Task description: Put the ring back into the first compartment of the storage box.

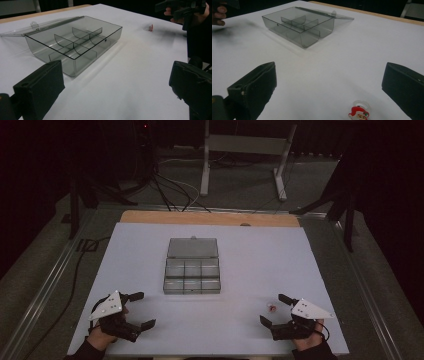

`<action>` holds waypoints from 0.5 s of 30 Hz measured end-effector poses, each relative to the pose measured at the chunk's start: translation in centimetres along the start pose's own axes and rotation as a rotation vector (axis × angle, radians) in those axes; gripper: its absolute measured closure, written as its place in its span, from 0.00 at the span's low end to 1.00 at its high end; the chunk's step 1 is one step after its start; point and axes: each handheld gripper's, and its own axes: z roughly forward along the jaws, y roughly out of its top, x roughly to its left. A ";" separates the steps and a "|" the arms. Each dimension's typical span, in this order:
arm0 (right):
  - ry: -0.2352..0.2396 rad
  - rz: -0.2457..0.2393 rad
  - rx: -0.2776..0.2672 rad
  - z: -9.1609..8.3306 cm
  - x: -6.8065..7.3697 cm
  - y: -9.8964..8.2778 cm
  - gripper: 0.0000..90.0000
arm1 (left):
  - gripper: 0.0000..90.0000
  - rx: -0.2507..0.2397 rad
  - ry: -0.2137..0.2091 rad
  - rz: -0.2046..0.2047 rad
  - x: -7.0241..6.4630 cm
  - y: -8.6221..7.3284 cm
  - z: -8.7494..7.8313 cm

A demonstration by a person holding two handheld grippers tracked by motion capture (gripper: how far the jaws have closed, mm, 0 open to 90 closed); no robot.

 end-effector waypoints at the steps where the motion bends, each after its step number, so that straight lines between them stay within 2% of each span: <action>1: 0.001 -0.003 0.003 0.0 0.0 0.0 0.00 | 0.00 0.000 0.000 0.000 0.0 0.0 0.0; 15: 0.006 -0.027 0.001 0.1 0.3 0.2 0.00 | 0.00 0.003 -0.001 -0.001 0.0 -0.1 0.1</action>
